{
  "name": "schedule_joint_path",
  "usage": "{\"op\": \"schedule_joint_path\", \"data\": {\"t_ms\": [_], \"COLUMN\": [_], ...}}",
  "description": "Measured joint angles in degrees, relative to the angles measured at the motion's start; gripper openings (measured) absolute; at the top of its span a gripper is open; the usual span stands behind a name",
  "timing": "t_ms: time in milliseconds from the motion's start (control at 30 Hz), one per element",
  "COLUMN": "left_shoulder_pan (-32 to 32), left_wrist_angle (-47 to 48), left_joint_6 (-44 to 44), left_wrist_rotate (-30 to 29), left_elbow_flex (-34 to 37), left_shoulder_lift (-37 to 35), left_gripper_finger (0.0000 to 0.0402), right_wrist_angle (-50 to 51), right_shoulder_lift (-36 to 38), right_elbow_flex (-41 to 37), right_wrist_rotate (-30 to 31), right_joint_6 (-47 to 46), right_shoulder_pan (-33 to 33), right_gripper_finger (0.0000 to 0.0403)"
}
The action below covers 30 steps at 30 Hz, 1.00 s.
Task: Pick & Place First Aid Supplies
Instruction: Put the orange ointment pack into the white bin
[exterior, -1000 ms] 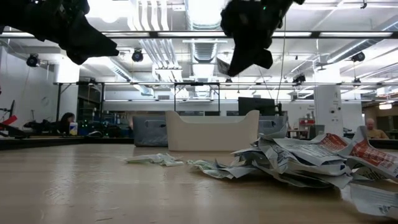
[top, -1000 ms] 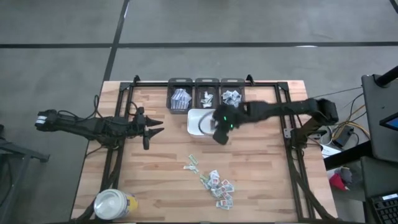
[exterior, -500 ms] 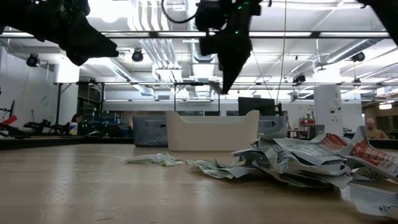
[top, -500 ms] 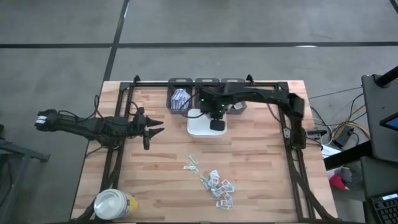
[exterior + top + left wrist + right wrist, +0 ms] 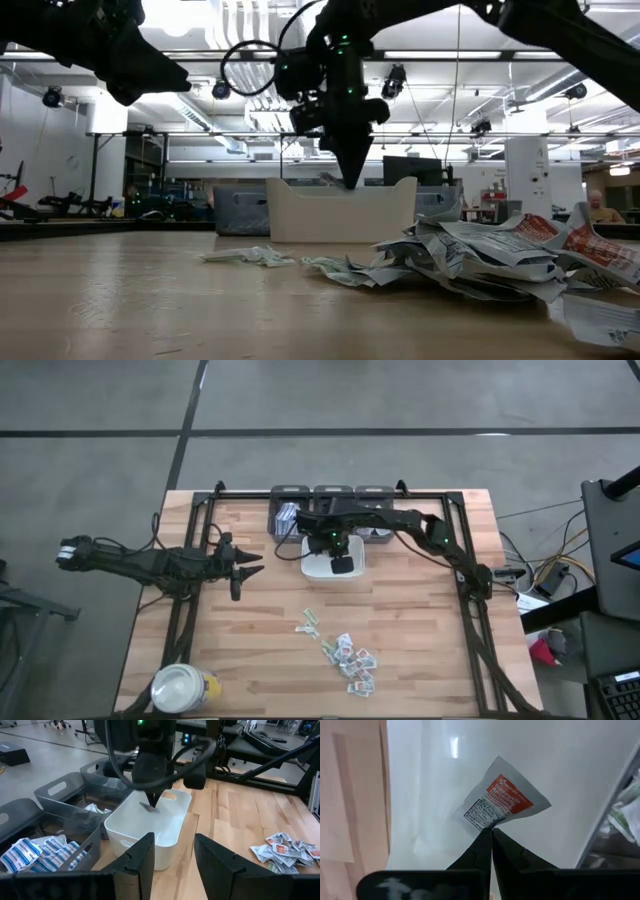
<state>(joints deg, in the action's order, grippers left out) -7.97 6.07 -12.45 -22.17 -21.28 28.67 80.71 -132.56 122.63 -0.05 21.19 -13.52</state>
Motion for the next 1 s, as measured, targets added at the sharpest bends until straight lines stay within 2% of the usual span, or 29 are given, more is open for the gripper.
{"op": "schedule_joint_path", "data": {"t_ms": [200, 667, 1000], "left_shoulder_pan": [0.0, 0.0, 0.0], "left_wrist_angle": [0.0, 0.2, 0.2], "left_joint_6": [0.0, 0.0, 0.0], "left_wrist_rotate": [0.0, 0.0, 0.0], "left_elbow_flex": [0.0, 0.0, 0.0], "left_shoulder_lift": [0.0, 0.0, 0.0], "left_gripper_finger": [0.0136, 0.0136, 0.0136], "right_wrist_angle": [1.5, 1.6, 1.4], "right_shoulder_lift": [-2.1, -2.3, -2.3], "right_elbow_flex": [1.9, -1.0, -1.0], "right_wrist_rotate": [0.0, 0.0, 0.0], "right_joint_6": [0.5, -1.4, 1.7], "right_shoulder_pan": [0.0, 0.4, 0.4], "right_gripper_finger": [0.0008, 0.0008, 0.0009]}}
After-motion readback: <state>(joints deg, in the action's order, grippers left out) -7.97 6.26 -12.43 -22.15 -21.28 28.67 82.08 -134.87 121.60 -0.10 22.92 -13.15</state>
